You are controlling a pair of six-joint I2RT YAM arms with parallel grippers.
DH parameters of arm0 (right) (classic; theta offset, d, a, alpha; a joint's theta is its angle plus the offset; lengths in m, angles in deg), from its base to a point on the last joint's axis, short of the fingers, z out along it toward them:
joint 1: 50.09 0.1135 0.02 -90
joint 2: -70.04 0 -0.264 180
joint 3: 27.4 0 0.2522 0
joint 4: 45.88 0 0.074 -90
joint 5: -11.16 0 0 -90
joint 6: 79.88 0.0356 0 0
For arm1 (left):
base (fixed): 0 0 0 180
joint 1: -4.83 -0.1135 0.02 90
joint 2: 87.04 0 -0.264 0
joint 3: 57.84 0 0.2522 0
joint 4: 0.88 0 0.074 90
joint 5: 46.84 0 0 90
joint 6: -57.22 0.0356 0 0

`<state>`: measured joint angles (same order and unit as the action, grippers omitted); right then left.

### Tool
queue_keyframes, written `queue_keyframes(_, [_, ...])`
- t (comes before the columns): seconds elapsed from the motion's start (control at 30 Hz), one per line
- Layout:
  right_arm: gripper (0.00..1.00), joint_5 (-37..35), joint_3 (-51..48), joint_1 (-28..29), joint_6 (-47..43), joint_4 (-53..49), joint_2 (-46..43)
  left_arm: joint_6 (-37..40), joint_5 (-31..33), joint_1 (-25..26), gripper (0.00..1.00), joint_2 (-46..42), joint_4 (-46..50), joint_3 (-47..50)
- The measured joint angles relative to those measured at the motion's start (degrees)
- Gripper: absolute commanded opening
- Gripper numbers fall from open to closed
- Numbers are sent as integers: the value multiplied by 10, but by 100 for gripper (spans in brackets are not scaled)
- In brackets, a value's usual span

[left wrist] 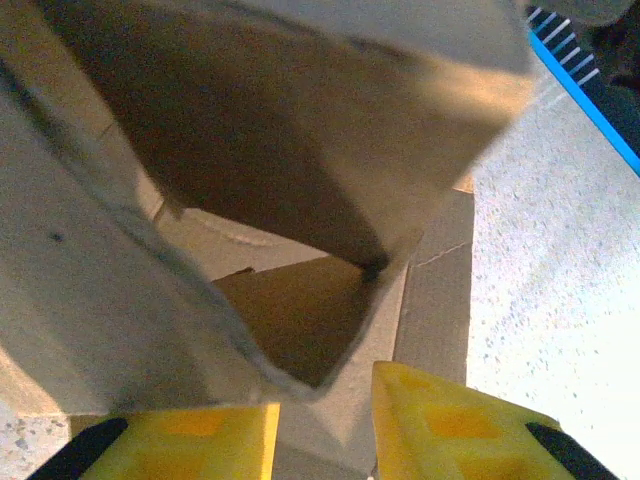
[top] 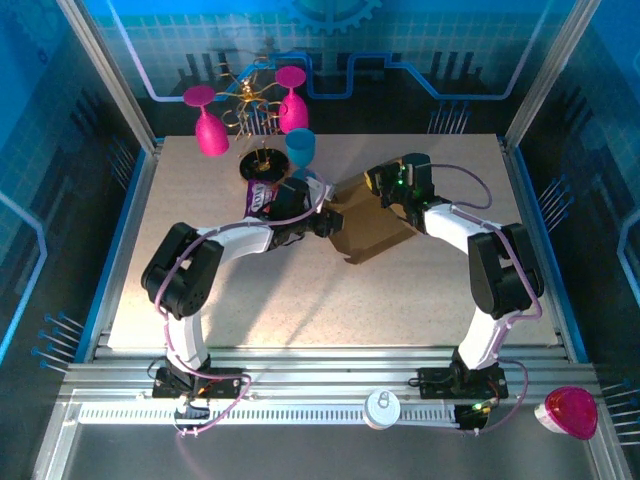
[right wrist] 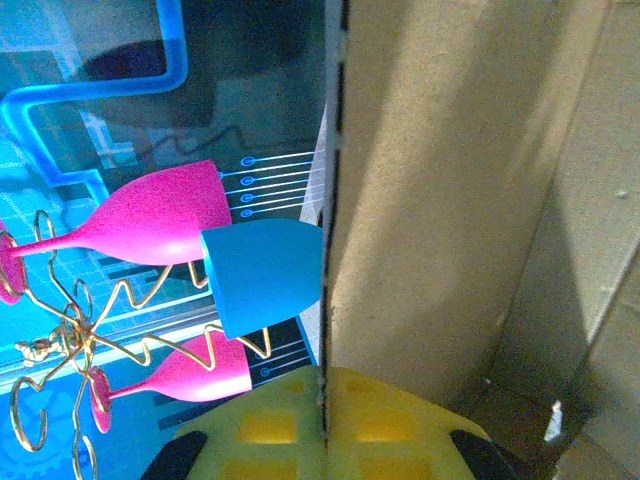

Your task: Fold the paper box

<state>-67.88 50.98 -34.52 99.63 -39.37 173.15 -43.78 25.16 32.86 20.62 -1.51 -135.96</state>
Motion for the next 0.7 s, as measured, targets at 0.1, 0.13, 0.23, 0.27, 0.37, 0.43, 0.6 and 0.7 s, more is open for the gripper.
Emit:
queue_keyframes(0.1, [0, 0, 3, 0, 0, 3, 4, -9, 9, 0, 29, 7, -14, 0])
queue_keyframes(0.13, [0, 0, 6, 0, 0, 3, 7, -11, 12, 0, 30, 9, -16, 0])
queue_keyframes(0.23, [0, 0, 16, 0, 0, 1, 15, -10, 17, -2, 35, 10, -20, 0])
queue_keyframes(0.27, [0, 0, 21, 0, 0, -2, 18, -10, 18, -4, 37, 10, -23, 0])
queue_keyframes(0.37, [0, 1, 42, 0, -8, -22, 24, -7, 24, -10, 42, 8, -23, 0])
queue_keyframes(0.43, [0, 1, 57, 0, -14, -45, 24, -4, 28, -16, 45, 2, -22, 3])
queue_keyframes(0.6, [0, -2, 90, 0, -36, -108, 24, 24, 30, -24, 50, -24, -3, 9])
queue_keyframes(0.7, [0, -7, 98, -2, -43, -147, 23, 44, 17, -24, 54, -43, 18, 9])
